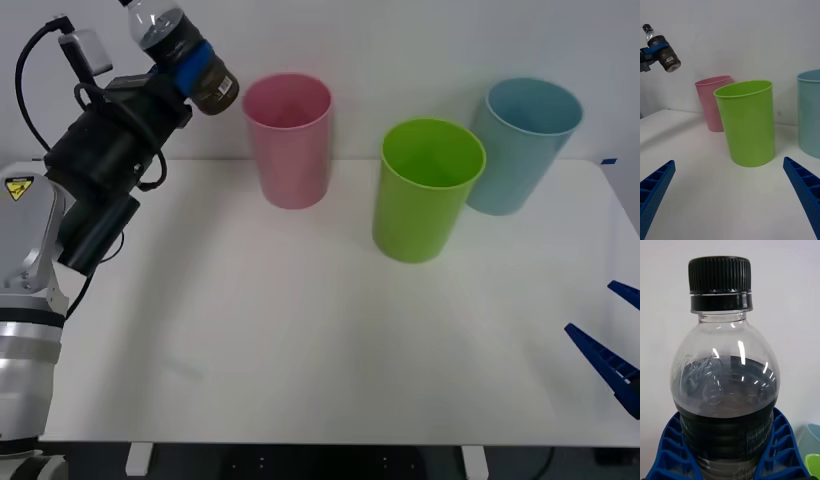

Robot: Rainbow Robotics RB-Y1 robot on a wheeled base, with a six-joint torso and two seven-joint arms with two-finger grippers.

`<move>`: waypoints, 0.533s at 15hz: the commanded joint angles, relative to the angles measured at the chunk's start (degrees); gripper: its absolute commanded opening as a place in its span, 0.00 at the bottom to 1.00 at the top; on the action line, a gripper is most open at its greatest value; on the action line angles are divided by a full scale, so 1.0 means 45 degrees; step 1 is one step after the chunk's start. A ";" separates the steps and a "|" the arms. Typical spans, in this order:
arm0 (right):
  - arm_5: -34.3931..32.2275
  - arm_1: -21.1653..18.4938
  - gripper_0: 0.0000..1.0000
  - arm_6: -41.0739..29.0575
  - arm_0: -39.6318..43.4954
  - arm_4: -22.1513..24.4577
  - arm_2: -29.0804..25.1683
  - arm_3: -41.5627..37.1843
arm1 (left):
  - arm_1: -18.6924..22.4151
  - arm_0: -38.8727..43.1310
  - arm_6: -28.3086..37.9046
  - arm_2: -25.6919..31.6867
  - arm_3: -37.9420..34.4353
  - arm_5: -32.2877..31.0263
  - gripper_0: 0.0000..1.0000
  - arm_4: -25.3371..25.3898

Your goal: Grasp the object on the table and drop it into the matching bin: aluminum can to the light blue bin, PET bottle to the pink bin.

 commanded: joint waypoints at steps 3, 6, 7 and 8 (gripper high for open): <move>0.0000 0.0000 1.00 0.0000 -0.0001 0.0000 0.0000 -0.0001 | -0.0040 -0.2137 -0.2175 -0.0262 0.2655 -0.0152 0.00 -0.0521; 0.0000 0.0000 1.00 0.0000 -0.0001 0.0000 0.0000 -0.0001 | -0.0196 -0.3641 -0.2624 -0.0320 0.4569 -0.0152 0.00 -0.1204; 0.0000 0.0000 1.00 0.0000 -0.0001 0.0000 0.0000 -0.0001 | -0.0314 -0.4071 -0.3034 -0.0320 0.5136 -0.0152 0.00 -0.1361; 0.0000 0.0000 1.00 0.0000 -0.0001 0.0000 0.0000 -0.0001 | -0.0392 -0.4559 -0.3425 -0.0320 0.5858 -0.0152 0.00 -0.1419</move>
